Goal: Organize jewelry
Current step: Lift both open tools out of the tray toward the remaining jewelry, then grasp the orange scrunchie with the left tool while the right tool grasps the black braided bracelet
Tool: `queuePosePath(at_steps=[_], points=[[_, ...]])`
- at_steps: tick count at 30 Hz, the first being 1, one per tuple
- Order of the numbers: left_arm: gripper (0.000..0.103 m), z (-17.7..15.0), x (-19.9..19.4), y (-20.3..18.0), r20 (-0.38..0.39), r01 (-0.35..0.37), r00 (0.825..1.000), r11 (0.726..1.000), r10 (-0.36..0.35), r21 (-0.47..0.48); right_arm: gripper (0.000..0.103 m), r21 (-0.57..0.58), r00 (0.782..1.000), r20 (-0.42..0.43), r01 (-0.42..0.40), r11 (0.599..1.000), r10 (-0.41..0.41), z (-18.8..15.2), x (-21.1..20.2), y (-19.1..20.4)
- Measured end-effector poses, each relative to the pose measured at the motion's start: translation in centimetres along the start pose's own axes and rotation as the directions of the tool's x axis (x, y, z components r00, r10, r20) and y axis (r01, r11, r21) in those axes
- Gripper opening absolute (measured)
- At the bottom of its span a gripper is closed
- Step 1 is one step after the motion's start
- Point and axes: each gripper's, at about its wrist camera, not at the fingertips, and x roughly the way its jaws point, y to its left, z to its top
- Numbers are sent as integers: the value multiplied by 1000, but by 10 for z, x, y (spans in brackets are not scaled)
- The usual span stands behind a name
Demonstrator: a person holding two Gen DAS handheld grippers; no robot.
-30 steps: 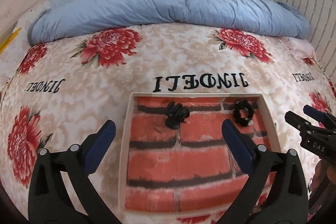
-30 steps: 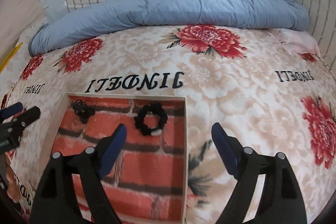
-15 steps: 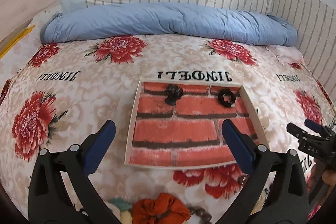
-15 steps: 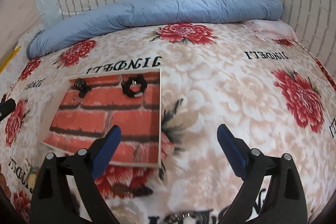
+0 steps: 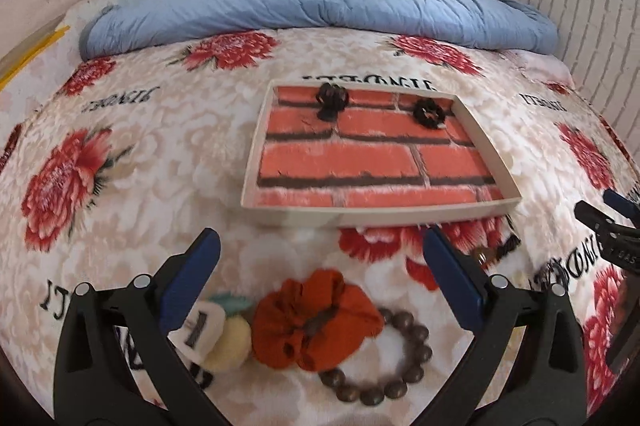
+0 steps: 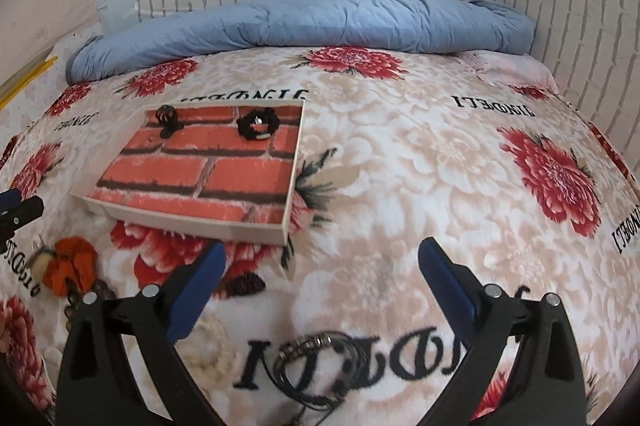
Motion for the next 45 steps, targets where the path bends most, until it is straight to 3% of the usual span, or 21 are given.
queuePosePath(at_steps=[18, 31, 39, 41, 45], points=[[98, -43, 26, -1, -71, -53, 996, 995, 59, 81, 95, 49, 995, -92, 34, 998, -29, -42, 23, -27], [97, -43, 39, 10, -124, 42, 992, 999, -38, 31, 93, 34, 984, -171, 53, 998, -46, -64, 43, -40], [87, -42, 44, 16, -150, 61, 987, 998, -58, 15, 77, 40, 978, -205, 35, 999, -26, -74, 48, -44], [81, -44, 49, 18, -166, 70, 984, 998, -68, 5, 76, 49, 977, -211, 34, 998, -23, -75, 50, -46], [79, -47, 57, 16, -178, 57, 983, 998, -53, 16, 76, 43, 976, -215, 36, 998, -26, -76, 52, -45]])
